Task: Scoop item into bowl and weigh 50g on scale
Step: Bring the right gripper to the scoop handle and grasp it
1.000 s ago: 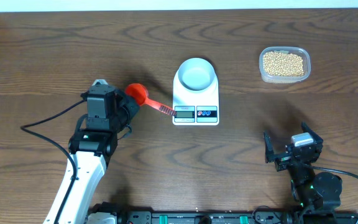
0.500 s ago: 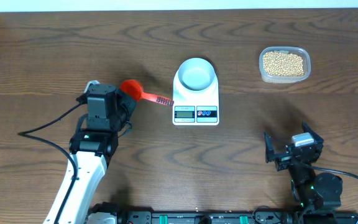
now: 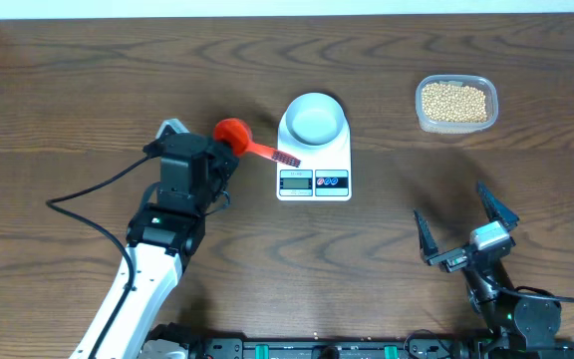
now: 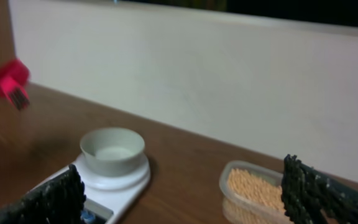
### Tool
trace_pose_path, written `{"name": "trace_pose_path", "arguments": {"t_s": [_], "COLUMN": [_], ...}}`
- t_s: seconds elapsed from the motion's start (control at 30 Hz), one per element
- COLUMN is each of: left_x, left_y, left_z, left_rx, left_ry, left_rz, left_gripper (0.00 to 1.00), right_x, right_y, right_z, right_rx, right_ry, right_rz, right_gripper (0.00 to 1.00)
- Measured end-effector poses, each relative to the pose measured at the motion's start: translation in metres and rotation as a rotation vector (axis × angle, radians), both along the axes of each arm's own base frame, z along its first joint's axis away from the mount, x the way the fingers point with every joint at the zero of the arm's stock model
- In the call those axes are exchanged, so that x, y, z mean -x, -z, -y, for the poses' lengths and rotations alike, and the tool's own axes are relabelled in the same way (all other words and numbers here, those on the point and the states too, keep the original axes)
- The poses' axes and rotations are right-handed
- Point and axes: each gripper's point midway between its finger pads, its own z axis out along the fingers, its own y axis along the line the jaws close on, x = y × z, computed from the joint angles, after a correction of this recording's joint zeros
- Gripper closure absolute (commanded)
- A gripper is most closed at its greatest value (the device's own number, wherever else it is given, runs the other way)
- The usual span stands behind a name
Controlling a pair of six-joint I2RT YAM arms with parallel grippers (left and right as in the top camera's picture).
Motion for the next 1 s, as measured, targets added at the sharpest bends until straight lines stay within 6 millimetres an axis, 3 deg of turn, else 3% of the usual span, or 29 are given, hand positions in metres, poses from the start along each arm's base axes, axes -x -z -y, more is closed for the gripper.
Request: {"name": "trace_pose_path", "arguments": {"t_s": [0.17,0.3,0.43,0.53,0.6,0.77,0.93,1.0], "left_x": [-0.004,-0.007,-0.016,-0.023,-0.027,-0.030,-0.027,-0.025], "left_y": [-0.014,-0.022,-0.023,-0.023,-0.024,-0.018,-0.016,-0.016], "left_z": [0.021,0.034,0.048,0.062,0.072,0.087,0.095,0.100], "left_rx": [0.016,0.030,0.045,0.060,0.079,0.105,0.123,0.127], "left_ry": [0.051,0.081,0.106,0.130,0.142,0.159,0.171,0.181], "left_rz": [0.064,0.107,0.142,0.170,0.189,0.189,0.178,0.176], "left_gripper": [0.93,0.93,0.93,0.93,0.93,0.93,0.93,0.93], "right_x": [-0.004,-0.023,-0.038,-0.043,-0.045,-0.053,-0.054,-0.054], "right_y": [-0.013,-0.010,-0.007,-0.016,-0.017,0.010,-0.004,-0.001], "right_z": [-0.003,-0.002,-0.003,-0.008,-0.015,-0.023,-0.024,-0.033], "right_rx": [-0.165,-0.426,-0.576,-0.665,-0.708,-0.773,-0.795,-0.788], "right_ry": [-0.045,-0.075,-0.098,-0.166,-0.222,-0.241,-0.274,-0.302], "right_rz": [-0.021,-0.150,-0.218,-0.218,-0.250,-0.398,-0.339,-0.365], "right_gripper": [0.01,0.01,0.01,0.01,0.01,0.01,0.01,0.05]}}
